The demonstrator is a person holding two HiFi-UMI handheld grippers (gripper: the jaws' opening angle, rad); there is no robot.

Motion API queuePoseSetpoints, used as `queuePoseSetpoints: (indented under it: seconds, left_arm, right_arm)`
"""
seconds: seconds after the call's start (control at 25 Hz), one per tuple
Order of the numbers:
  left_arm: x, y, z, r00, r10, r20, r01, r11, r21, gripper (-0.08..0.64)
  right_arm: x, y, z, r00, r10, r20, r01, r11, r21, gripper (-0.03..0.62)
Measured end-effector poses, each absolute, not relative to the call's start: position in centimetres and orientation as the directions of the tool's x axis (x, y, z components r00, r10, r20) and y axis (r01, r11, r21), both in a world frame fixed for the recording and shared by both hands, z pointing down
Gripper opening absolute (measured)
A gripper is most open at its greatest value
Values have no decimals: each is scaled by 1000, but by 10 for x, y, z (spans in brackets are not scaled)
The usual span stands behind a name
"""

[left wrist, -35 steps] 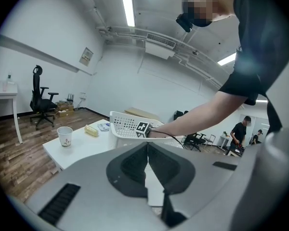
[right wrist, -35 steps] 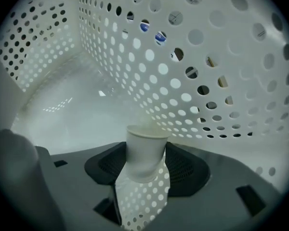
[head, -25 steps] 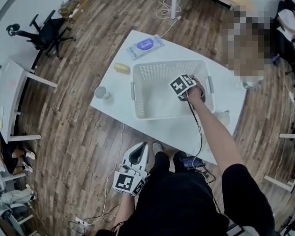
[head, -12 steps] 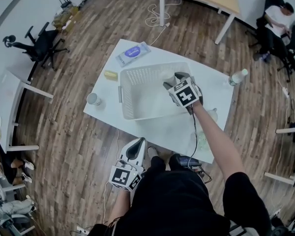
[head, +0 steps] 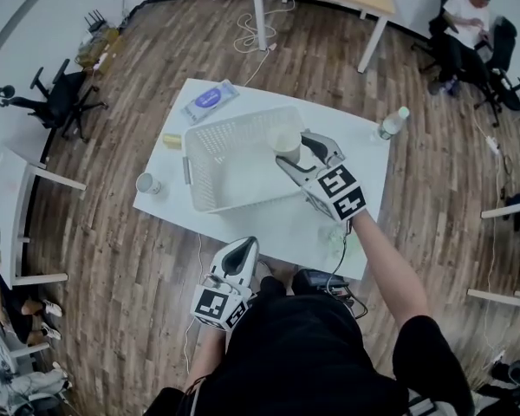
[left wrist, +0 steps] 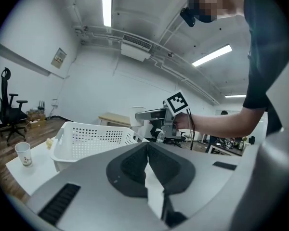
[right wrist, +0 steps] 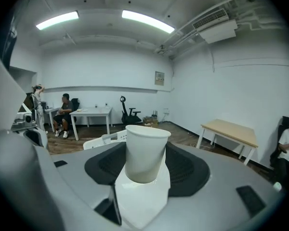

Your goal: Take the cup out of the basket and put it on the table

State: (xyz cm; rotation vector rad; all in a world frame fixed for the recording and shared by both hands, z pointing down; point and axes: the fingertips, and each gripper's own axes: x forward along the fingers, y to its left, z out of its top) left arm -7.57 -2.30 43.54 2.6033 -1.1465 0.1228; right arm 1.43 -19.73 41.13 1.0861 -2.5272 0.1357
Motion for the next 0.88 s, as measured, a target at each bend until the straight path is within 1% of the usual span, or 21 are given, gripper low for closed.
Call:
queuePoseSetpoints:
  seconds: [0.16,0.36,0.56,0.68,0.88]
  left_arm:
    - [-57,-21,430,699,-690,185,-714,-663,226,9]
    - [-40,-15,431,723,-664,190,-691,-692,212,9]
    - [-29,-12,430,736,-648,195,-677,-708,200,9]
    - [-26,-11,431,737,-645,203,-676,-711,196,9]
    - [-28,-5,437,727,-651,218,-686,-700,197,9]
  right_arm:
    - [34,-160,386,-663,-693,282,-701,707,89,256]
    - [51,-115,374,-669,-715,204,-705,697,132,256]
    - [62,-81,385,-654,-725,216,-709,687,158,256]
    - [66,-68,405,-652,-722,232,-719,686,113,256]
    - [60,-39,456,-685,-683,254,-701,713,24,256]
